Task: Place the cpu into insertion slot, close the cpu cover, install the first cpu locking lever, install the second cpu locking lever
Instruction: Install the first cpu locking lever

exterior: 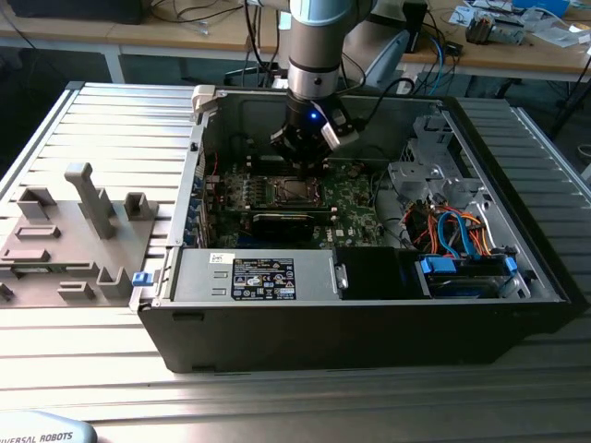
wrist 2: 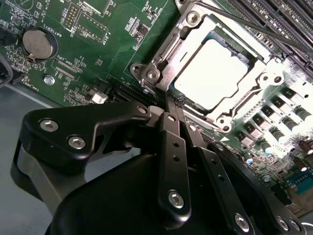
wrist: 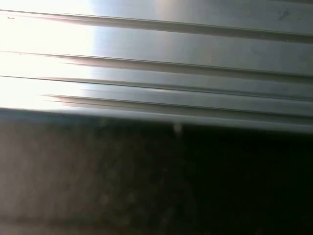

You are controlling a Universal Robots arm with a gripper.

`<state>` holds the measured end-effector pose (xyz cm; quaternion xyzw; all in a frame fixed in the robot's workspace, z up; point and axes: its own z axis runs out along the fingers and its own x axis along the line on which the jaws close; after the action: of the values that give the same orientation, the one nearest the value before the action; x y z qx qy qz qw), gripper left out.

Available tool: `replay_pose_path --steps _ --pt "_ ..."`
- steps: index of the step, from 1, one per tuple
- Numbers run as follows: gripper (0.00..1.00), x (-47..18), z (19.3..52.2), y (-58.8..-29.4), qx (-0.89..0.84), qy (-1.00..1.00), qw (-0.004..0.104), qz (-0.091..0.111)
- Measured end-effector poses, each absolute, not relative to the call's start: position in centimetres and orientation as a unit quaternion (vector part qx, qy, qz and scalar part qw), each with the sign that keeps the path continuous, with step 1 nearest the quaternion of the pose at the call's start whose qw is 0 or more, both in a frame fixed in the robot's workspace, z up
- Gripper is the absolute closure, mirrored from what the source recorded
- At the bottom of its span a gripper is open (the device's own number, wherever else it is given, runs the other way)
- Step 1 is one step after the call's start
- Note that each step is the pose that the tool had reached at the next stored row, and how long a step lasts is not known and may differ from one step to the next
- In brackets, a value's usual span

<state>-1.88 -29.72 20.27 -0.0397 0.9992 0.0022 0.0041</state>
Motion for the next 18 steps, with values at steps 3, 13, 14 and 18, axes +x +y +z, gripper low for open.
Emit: replay_pose_path --steps 3,13,14,18 --pt "0.89 -1.87 20.27 -29.63 -0.041 0.999 0.004 0.002" --pt "0.89 -1.20 20.25 -29.58 -0.042 0.999 0.004 0.002" --pt "0.89 -1.14 20.22 -29.58 -0.042 0.999 0.004 0.003" --pt "0.89 -1.09 20.21 -29.58 -0.042 0.999 0.004 0.003"
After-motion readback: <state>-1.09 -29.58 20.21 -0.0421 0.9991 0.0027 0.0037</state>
